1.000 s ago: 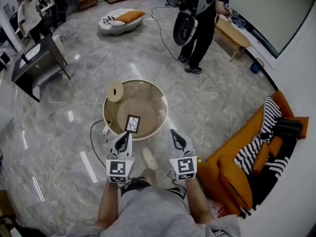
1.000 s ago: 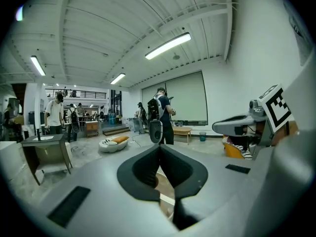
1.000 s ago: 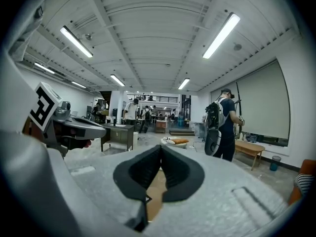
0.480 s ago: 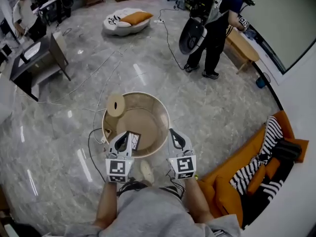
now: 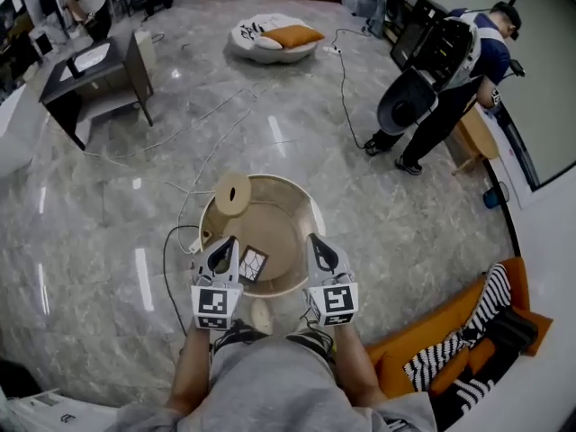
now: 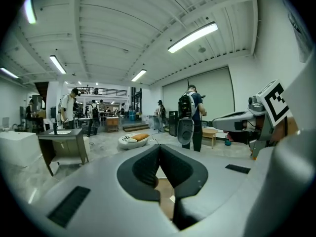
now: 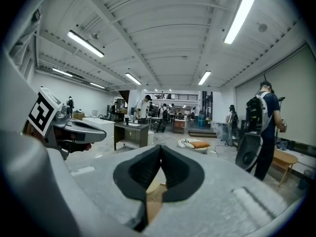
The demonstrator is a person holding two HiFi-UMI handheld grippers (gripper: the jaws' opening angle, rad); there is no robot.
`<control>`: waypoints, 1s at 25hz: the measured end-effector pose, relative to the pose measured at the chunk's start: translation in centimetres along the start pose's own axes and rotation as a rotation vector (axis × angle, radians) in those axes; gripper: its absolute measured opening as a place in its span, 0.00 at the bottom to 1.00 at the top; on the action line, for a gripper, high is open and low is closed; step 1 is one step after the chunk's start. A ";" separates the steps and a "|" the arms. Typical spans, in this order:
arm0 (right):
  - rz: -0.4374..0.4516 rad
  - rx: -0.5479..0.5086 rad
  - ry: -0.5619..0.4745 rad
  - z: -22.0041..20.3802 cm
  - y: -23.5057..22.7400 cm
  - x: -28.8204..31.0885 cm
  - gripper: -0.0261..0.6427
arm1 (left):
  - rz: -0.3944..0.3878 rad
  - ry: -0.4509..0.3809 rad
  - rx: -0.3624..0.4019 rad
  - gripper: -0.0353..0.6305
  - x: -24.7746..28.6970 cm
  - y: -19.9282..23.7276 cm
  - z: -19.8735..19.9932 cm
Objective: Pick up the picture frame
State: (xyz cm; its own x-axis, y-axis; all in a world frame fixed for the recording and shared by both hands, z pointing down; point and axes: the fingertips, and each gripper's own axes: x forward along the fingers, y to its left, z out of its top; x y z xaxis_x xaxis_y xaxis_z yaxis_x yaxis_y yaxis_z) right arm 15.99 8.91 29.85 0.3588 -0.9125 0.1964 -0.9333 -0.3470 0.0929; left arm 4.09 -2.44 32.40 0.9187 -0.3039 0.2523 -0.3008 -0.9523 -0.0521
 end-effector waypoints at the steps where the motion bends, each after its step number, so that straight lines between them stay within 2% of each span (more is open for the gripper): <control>1: 0.020 0.002 -0.003 0.2 0.5 0.7 0.04 | 0.016 0.000 -0.004 0.08 -0.2 0.7 -0.1; 8: 0.202 -0.050 0.022 0.4 5.5 5.2 0.04 | 0.178 0.033 -0.055 0.08 -3.0 5.0 -2.2; 14: 0.356 -0.084 0.039 -1.2 8.3 8.8 0.04 | 0.324 0.070 -0.082 0.08 -4.6 7.6 -4.9; 17: 0.435 -0.090 0.067 -2.6 9.0 9.9 0.04 | 0.397 0.099 -0.108 0.08 -5.5 7.8 -6.2; 21: 0.508 -0.105 0.114 -4.8 9.6 12.7 0.04 | 0.448 0.121 -0.152 0.08 -4.7 8.6 -7.8; 25: 0.574 -0.132 0.181 -9.6 10.7 15.3 0.04 | 0.486 0.153 -0.221 0.08 -3.1 9.2 -12.7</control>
State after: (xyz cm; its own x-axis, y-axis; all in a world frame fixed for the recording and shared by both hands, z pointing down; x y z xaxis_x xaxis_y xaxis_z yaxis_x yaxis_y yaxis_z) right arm 11.64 -6.66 43.25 -0.1922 -0.8906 0.4121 -0.9726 0.2289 0.0410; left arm -4.74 -9.92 43.40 0.6180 -0.6838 0.3879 -0.7426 -0.6697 0.0027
